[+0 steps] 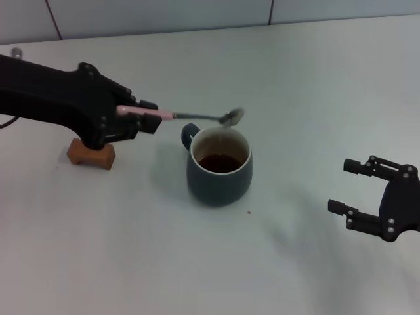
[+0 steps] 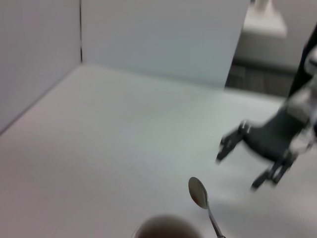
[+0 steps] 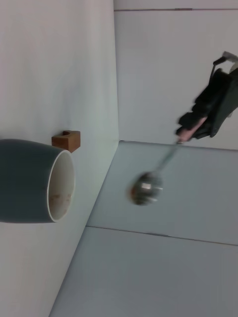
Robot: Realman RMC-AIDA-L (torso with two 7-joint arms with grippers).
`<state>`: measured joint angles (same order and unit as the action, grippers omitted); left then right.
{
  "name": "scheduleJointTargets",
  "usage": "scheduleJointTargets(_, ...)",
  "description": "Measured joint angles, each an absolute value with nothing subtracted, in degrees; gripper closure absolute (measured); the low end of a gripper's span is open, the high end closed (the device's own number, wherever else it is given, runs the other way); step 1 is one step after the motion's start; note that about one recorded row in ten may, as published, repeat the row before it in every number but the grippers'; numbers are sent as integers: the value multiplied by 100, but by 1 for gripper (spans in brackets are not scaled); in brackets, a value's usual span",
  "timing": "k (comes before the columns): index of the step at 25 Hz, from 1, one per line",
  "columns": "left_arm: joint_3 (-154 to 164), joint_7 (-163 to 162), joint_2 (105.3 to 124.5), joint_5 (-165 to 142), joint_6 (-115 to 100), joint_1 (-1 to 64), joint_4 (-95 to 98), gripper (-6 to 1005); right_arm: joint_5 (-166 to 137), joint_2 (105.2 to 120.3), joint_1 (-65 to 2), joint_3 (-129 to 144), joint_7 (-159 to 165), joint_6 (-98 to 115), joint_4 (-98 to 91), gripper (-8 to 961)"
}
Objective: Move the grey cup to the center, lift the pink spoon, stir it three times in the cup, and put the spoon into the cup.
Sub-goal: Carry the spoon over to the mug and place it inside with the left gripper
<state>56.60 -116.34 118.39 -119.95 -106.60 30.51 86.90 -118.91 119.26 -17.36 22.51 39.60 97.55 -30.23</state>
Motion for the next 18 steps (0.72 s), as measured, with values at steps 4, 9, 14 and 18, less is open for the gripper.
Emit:
scheduleJointTargets(4, 6335, -11889, 11854, -12782, -10556, 3310, 9019, 866, -11892, 11927, -1750, 2250, 3957, 9752, -3023, 208)
scheduleJointTargets(9, 7144, -12172, 11869, -13434, -10428, 3577, 9221, 865, -11892, 11935, -1777, 2250, 3946, 9735, -3021, 208)
scheduleJointTargets(14, 7761, -12364, 11900, -13919, -10361, 3831, 9312, 866, -11879, 11936, -1790, 2250, 3946, 9735, -3016, 209)
scheduleJointTargets(18, 8287, -12528, 11911, -14355, -10214, 4052, 9323, 866, -11857, 11936, -1792, 2250, 3946, 9735, -3014, 209)
